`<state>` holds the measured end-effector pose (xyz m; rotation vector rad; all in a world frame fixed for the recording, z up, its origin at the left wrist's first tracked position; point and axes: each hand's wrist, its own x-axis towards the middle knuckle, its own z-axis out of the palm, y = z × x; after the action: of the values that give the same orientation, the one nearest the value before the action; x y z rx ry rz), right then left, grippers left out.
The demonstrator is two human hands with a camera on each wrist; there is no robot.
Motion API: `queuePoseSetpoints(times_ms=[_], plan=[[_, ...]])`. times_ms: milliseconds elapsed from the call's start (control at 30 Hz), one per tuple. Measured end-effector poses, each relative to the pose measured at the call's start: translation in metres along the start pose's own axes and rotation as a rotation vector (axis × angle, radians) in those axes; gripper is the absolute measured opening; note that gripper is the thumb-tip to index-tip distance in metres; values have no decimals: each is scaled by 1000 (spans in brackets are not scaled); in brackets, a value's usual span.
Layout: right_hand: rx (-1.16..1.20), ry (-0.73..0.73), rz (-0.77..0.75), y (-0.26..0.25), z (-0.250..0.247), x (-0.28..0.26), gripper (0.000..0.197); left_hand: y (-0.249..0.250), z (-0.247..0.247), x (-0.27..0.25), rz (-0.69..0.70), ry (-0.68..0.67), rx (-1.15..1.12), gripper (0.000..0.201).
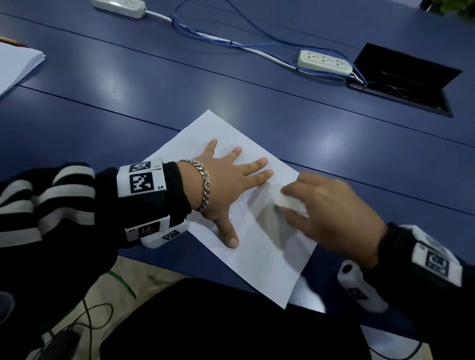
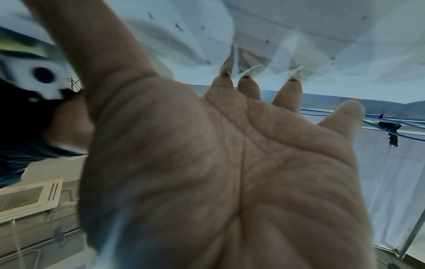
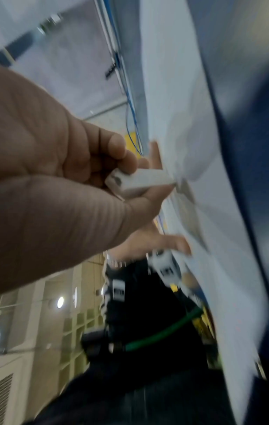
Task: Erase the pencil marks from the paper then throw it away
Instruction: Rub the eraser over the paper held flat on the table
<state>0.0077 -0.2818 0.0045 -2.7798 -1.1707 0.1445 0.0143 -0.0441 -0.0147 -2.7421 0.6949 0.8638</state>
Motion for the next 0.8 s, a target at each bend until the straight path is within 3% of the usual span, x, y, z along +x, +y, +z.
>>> queuePoseSetpoints(times_ms=[100,200,367,467,600,800], plan=[[-30,-63,-96,-36,10,-18,23,-2,1,-1,30,-1,-8,158],[4,-78,-98,-28,8,-21,30,-7,2,-11,108,45,-79,150],[176,138,83,4,-19,-25,29,-63,-12,-52,52,313,-453,98],[179,116,90,2,-21,-29,29,-107,2,-69,-62,310,-468,70],[178,33,33,-11,-4,-30,29,-124,31,-75,-93,152,-431,78],[77,-123,-61,-12,7,-26,27,-106,49,-73,-45,47,-314,97]])
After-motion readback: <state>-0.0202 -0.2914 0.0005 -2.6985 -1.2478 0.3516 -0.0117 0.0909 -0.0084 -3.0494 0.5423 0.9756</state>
